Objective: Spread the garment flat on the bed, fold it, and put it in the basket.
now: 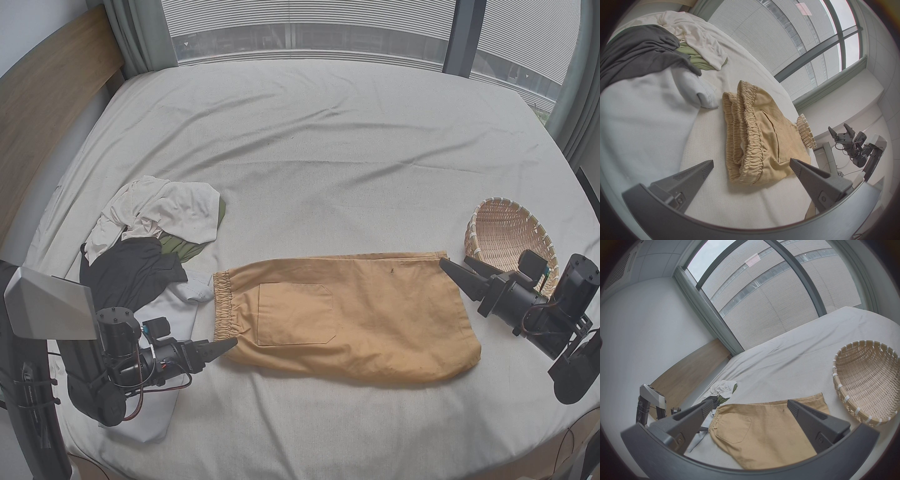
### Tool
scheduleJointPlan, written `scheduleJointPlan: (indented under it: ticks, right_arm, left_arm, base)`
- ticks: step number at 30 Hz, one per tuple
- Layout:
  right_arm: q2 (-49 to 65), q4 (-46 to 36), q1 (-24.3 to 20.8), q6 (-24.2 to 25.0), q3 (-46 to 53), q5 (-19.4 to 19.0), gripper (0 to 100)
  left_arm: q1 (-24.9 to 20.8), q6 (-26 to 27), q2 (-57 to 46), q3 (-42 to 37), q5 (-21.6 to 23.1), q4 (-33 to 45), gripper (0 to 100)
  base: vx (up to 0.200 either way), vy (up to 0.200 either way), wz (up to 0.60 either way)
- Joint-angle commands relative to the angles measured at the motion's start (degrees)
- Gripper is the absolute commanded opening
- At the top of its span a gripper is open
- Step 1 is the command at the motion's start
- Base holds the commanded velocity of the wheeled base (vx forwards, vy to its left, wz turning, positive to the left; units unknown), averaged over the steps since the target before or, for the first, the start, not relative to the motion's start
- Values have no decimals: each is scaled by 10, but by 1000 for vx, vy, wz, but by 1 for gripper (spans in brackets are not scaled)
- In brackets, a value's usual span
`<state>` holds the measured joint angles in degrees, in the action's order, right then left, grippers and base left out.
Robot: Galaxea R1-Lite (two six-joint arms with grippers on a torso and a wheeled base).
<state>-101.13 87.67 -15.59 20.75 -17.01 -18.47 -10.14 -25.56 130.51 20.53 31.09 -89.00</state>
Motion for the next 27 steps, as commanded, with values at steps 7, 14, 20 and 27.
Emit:
scheduleJointPlan:
  ticks: [7,14,20,27]
  right_arm:
    - [8,3,-17,0,-13,-3,100]
    - [19,-1,-17,0,-14,-3,100]
    - [18,0,-18,0,-12,-4,100]
    - [16,3,-18,0,-5,-4,100]
  left_arm:
    - [-17,-14,51,69,-1,0,100]
    - [-43,-52,59,108,-2,1,100]
    - [-44,-55,78,127,-12,0,100]
    - [-44,-77,84,148,-34,0,0]
  base:
    - [0,0,0]
    - [0,0,0]
    - [0,0,0]
    - [0,0,0]
